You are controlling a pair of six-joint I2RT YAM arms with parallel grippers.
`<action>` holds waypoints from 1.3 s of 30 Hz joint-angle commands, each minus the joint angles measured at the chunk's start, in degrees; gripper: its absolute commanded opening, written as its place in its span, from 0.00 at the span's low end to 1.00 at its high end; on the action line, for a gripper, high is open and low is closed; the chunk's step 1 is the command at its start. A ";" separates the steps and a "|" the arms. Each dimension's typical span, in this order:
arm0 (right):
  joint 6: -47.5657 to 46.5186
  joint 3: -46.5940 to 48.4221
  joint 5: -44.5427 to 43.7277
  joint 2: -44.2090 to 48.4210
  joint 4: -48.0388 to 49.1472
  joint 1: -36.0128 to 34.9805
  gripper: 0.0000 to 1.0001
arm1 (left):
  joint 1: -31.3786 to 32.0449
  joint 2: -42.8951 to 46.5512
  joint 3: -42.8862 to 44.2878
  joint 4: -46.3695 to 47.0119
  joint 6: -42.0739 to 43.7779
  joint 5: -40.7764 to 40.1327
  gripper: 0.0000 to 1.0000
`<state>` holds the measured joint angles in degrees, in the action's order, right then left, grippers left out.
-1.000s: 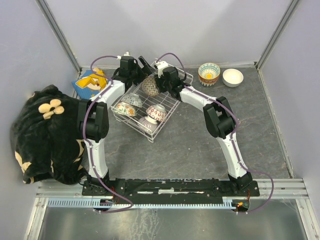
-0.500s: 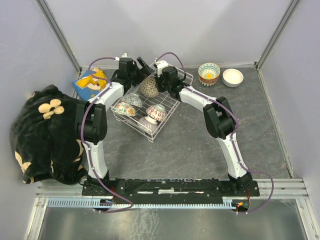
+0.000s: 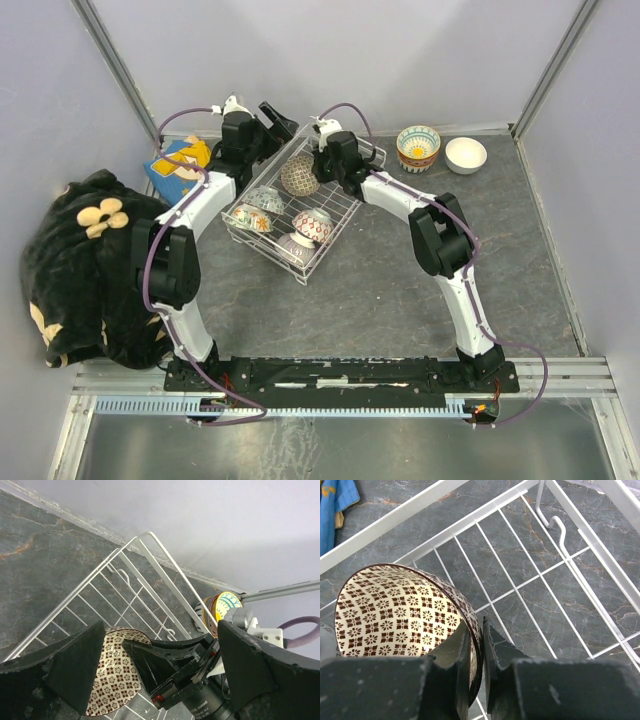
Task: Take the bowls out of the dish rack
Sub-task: Pick up the bowl from the dish rack, then place the bowl with the bowl.
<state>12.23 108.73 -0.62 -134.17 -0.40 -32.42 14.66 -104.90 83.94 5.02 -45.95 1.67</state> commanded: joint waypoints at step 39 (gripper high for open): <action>7.46 11.89 -3.19 18.84 -28.24 31.93 0.01 | -0.08 8.11 -5.05 1.12 0.11 0.35 0.99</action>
<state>19.22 118.43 -6.90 -116.18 -30.33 -1.80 14.55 -99.04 77.38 5.72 -45.93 0.75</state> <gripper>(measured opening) 0.180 0.993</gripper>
